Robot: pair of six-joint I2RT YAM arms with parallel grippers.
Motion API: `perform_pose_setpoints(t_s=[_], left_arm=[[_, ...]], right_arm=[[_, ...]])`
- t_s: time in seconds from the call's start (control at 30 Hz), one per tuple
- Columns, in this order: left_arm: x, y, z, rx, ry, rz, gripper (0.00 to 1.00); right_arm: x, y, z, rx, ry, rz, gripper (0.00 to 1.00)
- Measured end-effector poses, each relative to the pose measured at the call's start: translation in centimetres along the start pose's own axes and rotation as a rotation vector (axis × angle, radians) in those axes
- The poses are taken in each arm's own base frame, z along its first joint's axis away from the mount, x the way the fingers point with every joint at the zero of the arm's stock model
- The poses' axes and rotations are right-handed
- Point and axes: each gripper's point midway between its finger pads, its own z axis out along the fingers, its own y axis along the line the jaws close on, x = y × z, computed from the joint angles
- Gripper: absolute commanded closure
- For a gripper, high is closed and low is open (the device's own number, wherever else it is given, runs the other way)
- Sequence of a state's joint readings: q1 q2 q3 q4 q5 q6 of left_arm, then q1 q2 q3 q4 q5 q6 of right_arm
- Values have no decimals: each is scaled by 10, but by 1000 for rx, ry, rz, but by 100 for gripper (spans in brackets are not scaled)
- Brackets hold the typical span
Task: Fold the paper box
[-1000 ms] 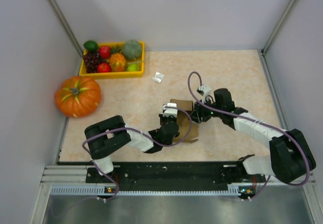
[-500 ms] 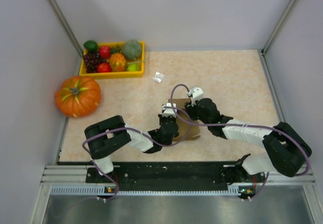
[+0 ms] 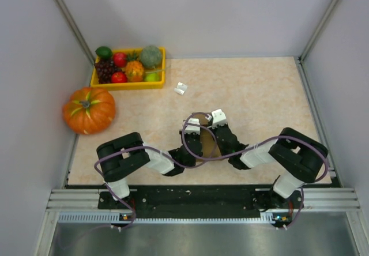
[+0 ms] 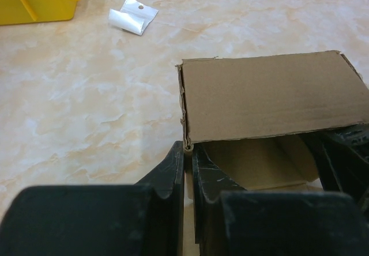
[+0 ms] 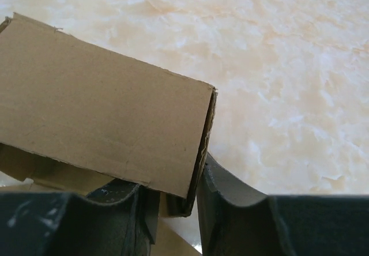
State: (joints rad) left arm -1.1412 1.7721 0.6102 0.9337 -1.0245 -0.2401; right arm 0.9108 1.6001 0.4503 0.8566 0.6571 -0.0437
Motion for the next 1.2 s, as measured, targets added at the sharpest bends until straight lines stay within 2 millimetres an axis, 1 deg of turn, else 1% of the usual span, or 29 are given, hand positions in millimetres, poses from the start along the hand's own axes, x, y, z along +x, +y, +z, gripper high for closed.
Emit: perform_pose_setpoints(t_s=[0.13, 0.17, 0.2, 0.23, 0.33, 0.6, 0.67, 0.77, 0.87, 1.0, 1.03, 1.07, 1.1, 1.13, 1.17, 1.2], left_arm=[[-2, 0, 0, -4, -9, -13, 100], [-3, 1, 0, -6, -12, -17, 100], [-3, 1, 0, -8, -13, -18, 100], [-3, 1, 0, -11, -14, -18, 100], [-2, 5, 1, -30, -15, -19, 100], [2, 14, 2, -83, -14, -63, 100], [2, 15, 3, -96, -14, -77, 100], [0, 12, 4, -106, -14, -102, 100], [-1, 13, 7, -129, -11, -114, 100], [1, 13, 8, -137, -5, -132, 100], [1, 14, 8, -139, -4, -132, 100], [2, 15, 8, -142, -2, -127, 100], [3, 15, 7, -143, 0, -123, 100], [4, 16, 7, -146, 3, -115, 100], [4, 16, 6, -147, 4, -109, 100], [5, 15, 5, -143, 5, -105, 100]], right_arm=[[-6, -1, 4, 35, -40, 30, 73], [-6, -1, 6, 42, -46, 32, 86], [-5, -1, 7, 47, -49, 34, 95], [-4, -1, 9, 53, -52, 34, 100], [-5, -4, 12, 85, -67, 51, 100], [-10, 0, 26, 128, -79, 47, 100], [-11, 0, 27, 143, -77, 49, 100], [-12, -4, 27, 200, -75, 63, 100], [-12, -3, 32, 243, -70, 97, 100], [-9, -2, 31, 258, -60, 137, 100], [-8, -1, 31, 251, -60, 139, 84], [-7, 1, 31, 236, -58, 142, 73], [-6, 1, 31, 222, -55, 148, 65], [-4, 1, 29, 204, -49, 151, 51], [-2, -3, 27, 192, -44, 157, 47], [1, -9, 25, 181, -38, 165, 45]])
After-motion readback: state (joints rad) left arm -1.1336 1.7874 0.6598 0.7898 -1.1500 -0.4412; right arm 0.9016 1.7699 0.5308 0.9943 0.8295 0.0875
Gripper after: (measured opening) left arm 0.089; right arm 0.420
